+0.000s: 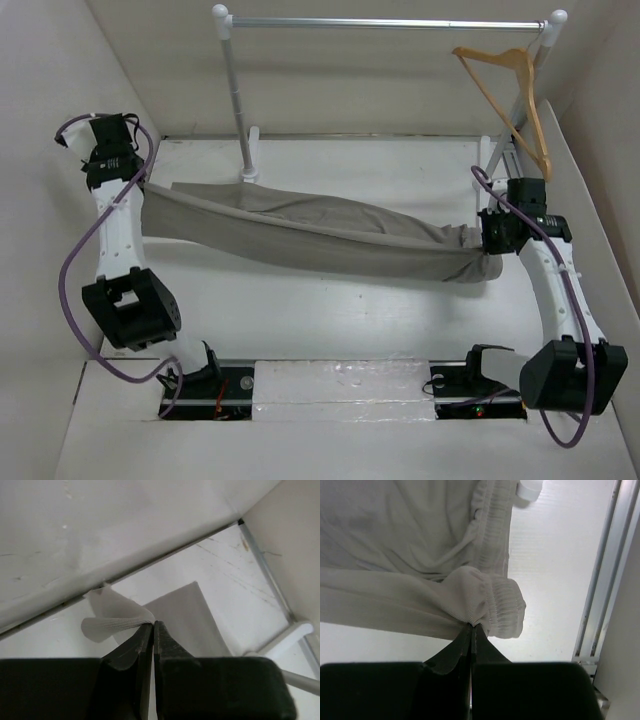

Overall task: Place the trousers on the hanger
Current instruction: Fold the trousers

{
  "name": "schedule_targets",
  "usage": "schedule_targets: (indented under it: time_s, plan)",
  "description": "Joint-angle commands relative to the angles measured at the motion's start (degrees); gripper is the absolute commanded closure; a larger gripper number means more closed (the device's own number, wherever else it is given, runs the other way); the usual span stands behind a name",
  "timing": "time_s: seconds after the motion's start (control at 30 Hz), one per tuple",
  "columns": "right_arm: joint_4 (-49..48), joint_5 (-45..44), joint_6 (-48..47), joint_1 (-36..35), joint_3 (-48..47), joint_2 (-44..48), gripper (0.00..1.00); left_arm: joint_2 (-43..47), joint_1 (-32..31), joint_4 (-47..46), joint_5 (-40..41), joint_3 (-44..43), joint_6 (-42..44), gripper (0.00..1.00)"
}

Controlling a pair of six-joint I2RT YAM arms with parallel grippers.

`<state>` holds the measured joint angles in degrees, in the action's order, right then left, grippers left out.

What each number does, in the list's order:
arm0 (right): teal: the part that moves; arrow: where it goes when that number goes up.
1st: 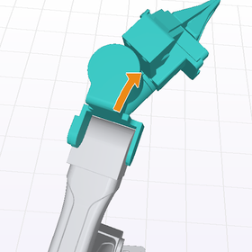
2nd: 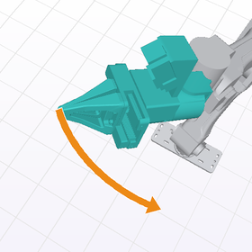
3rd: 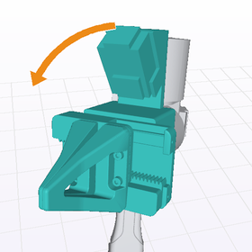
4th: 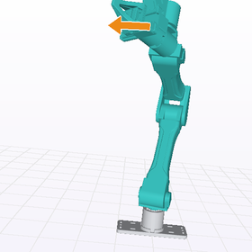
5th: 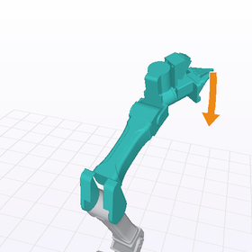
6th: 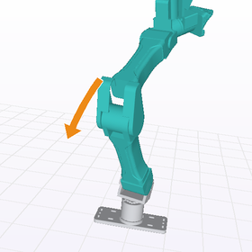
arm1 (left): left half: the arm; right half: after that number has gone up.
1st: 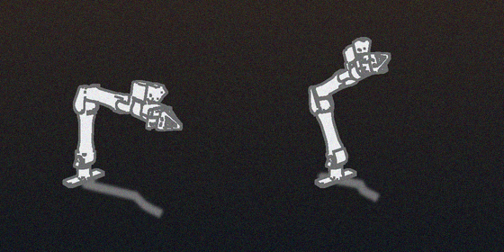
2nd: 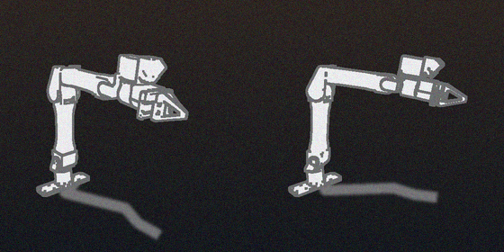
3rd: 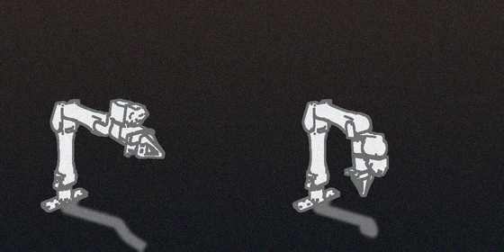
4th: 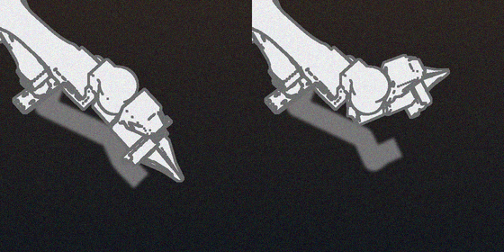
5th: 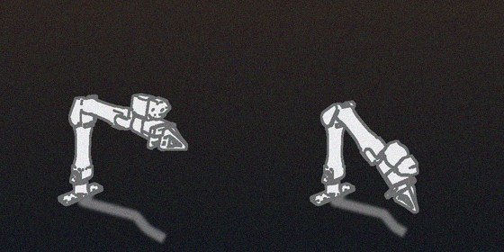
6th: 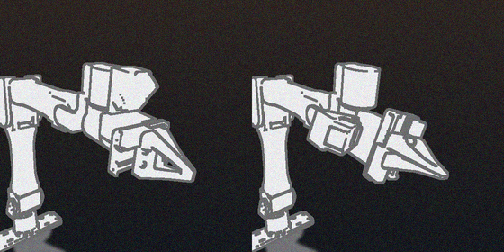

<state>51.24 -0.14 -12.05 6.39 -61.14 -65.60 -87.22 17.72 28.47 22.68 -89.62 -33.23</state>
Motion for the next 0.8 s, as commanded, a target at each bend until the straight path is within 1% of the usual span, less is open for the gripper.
schedule_targets:
  time_s: [0.0,0.13,0.23,0.27,0.3,0.37,0.4,0.53,0.6,0.63,0.7,0.73,0.77]
  plan:
    - [-7.63,3.48,-1.04,0.46,-2.67,-1.98,1.0,-3.21,-0.58,1.68,6.41,-3.27,1.33,1.0]
    - [-11.68,2.96,-0.52,0.46,-2.22,-5.75,1.0,-10.76,-0.58,2.65,6.42,-8.01,1.68,1.0]
    - [-13.71,0.5,-0.51,0.46,-4.06,-9.97,1.0,-16.2,-0.58,2.91,5.19,-13.81,1.24,1.0]
    - [-14.32,0.49,-0.34,0.46,-4.68,-10.94,1.0,-17.62,-1.19,3.08,5.18,-17.13,1.33,1.0]
    - [-15.55,-1.51,-0.34,0.46,-5.73,-12.95,1.0,-20.59,-1.97,3.61,5.45,-18.9,1.5,1.0]
    - [-17.22,-1.7,-0.25,0.99,-7.31,-15.16,1.0,-23.6,-1.98,4.31,5.01,-24.25,1.15,1.0]
    - [-17.66,-1.88,-0.16,0.99,-8.8,-16.39,1.0,-26.39,-1.98,3.71,4.66,-25.41,1.15,1.0]
    - [-19.68,-3.46,-0.25,0.99,-13.46,-25.42,1.0,-33.88,-3.03,3.7,3.34,-33.75,0.89,1.0]
    - [-20.74,-5.21,-0.25,0.47,-15.31,-28.77,1.0,-37.73,-3.04,2.91,2.46,-36.05,1.06,1.0]
    - [-21.27,-5.65,-0.34,0.46,-17.23,-32.01,1.0,-39.15,-3.04,2.56,1.16,-38.32,1.24,1.0]
    - [-21.19,-6.71,-0.43,0.46,-19.35,-35.19,1.0,-42.66,-3.04,0.98,-1.13,-39.83,2.29,1.0]
    - [-21.18,-7.5,-0.25,-0.15,-20.23,-36.6,1.0,-43.64,-3.04,0.8,-3.06,-40.45,2.38,0.94]
    - [-20.58,-8.03,-0.08,-0.76,-21.9,-38.7,1.0,-44.35,-3.04,-0.51,-4.64,-40.45,2.82,0.83]
